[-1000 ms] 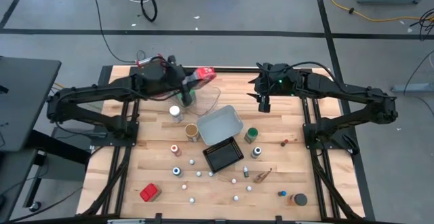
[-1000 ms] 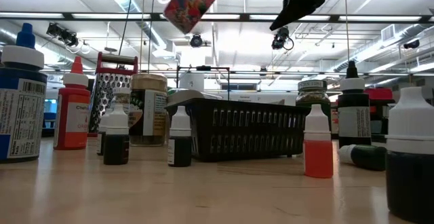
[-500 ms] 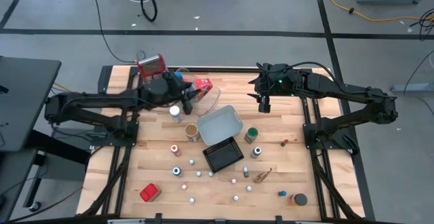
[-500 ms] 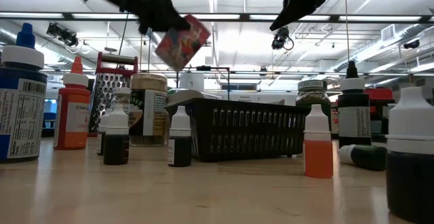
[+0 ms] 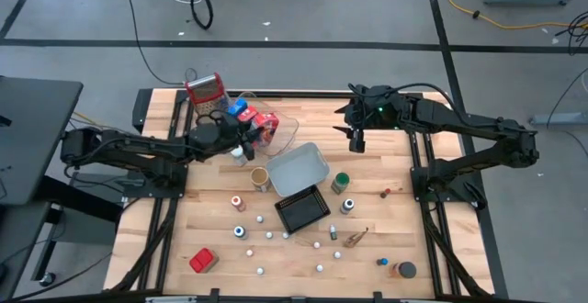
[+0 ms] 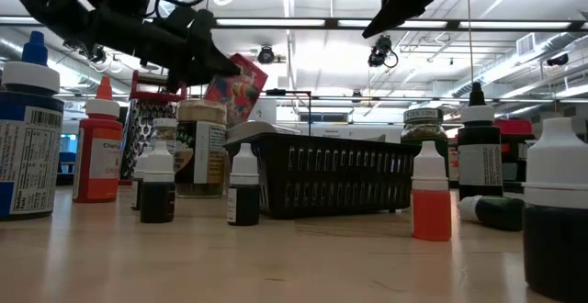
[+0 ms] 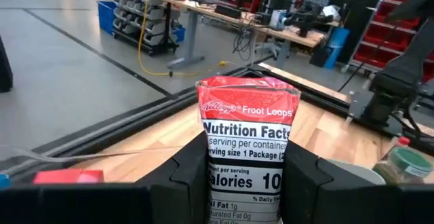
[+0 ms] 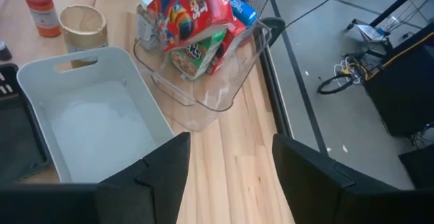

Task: Pick & Place Kitchen Items
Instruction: Put the red cereal box into the transparent bin

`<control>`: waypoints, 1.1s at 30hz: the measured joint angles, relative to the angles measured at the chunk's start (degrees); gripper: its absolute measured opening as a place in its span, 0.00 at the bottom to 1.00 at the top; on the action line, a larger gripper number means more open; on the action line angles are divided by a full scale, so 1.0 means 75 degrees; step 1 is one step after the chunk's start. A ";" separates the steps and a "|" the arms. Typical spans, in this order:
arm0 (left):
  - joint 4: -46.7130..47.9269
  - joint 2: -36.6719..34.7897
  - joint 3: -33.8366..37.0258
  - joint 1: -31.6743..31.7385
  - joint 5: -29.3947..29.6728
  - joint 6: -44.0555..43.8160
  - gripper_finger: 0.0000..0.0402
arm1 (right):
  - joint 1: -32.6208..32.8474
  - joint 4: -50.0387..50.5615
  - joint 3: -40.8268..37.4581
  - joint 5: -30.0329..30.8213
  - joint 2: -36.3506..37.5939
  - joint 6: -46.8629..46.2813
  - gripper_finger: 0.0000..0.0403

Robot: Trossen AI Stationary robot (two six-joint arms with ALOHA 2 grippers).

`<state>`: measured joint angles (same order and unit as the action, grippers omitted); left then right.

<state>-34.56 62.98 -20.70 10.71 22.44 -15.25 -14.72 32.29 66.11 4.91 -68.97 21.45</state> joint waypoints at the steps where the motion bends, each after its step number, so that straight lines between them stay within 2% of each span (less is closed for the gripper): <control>1: 0.0029 0.0000 0.0044 -0.0057 0.0011 -0.0049 0.34 | 0.0000 -0.0022 0.0000 0.0002 0.0000 0.0000 0.55; 4: 0.0096 0.0005 0.0089 -0.0267 0.0258 -0.0026 0.34 | 0.0000 -0.0024 0.0000 0.0003 0.0000 0.0000 0.55; 8: -0.0078 0.0351 0.0221 -0.0574 0.1130 0.0083 0.34 | -0.0001 -0.0023 0.0000 0.0001 -0.0003 0.0000 0.55; 11: -0.0896 0.0907 0.0312 -0.0726 0.1628 0.0088 0.34 | -0.0001 -0.0023 0.0000 0.0000 -0.0003 0.0001 0.55; 17: -0.2798 0.2095 0.0323 -0.0751 0.1669 0.0737 0.34 | -0.0003 -0.0024 0.0000 -0.0151 -0.0003 0.0003 0.55; 20: -0.3455 0.2379 0.0317 -0.0748 0.1682 0.0995 0.34 | -0.0003 -0.0023 0.0000 -0.0399 -0.0003 0.0003 0.55; 33: -0.3606 0.3541 0.0320 -0.0745 0.2305 0.0499 0.34 | -0.0003 -0.0023 0.0000 -0.0385 -0.0003 0.0201 0.55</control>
<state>-61.60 89.54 -18.31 5.13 39.72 -11.51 -14.74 32.12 66.11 2.02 -68.99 22.96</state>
